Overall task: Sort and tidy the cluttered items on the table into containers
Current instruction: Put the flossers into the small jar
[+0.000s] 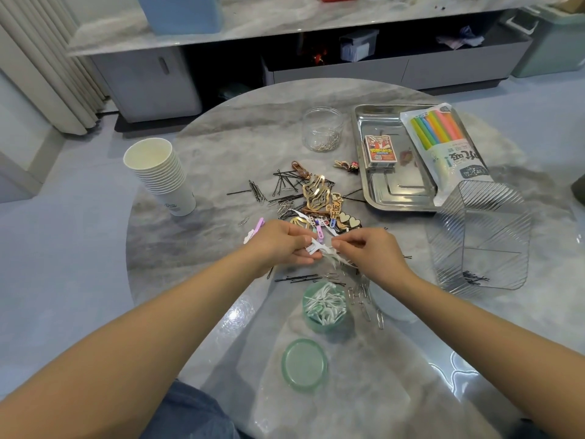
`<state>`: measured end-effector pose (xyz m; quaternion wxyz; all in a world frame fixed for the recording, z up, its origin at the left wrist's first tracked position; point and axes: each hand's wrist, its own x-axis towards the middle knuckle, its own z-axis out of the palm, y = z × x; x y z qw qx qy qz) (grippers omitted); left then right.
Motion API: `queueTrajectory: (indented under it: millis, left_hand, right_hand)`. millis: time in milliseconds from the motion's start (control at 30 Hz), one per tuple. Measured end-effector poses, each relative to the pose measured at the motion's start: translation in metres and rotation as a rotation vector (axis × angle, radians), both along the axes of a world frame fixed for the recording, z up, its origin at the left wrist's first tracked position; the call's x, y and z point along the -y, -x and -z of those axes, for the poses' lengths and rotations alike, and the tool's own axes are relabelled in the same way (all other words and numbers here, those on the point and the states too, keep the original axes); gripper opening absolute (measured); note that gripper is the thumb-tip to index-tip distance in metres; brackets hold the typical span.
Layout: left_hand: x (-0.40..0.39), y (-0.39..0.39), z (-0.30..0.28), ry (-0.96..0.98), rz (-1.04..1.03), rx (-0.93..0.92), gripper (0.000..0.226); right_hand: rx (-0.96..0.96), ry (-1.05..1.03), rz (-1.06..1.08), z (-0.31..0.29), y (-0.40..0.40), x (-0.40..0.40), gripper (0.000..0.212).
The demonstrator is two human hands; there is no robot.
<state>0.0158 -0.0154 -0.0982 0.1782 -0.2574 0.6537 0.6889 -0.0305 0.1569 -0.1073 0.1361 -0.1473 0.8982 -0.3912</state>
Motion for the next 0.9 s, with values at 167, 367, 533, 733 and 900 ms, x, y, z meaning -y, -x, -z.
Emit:
queueTrajectory:
  millis: [167,367,533,733,900]
  left_hand:
    - [0.006,0.001,0.005,0.157,-0.017,-0.007,0.013]
    - [0.006,0.001,0.002,0.134,-0.035,0.010,0.015]
    - [0.008,0.001,0.000,0.081,-0.059,0.018,0.016]
    - [0.005,0.000,-0.006,-0.075,-0.125,0.042,0.021]
    - [0.005,0.001,-0.009,-0.233,-0.158,0.049,0.022]
  right_hand:
    - [-0.095,-0.381,-0.091,0.008,0.004,-0.010,0.010]
    - [-0.225,-0.460,-0.180,0.011,0.000,-0.009,0.010]
    - [-0.266,-0.389,-0.090,0.001,0.002,-0.009,0.014]
    - [0.180,0.155,0.052,-0.004,-0.001,0.002,0.009]
    - [0.074,0.012,0.005,-0.002,-0.003,0.000,0.009]
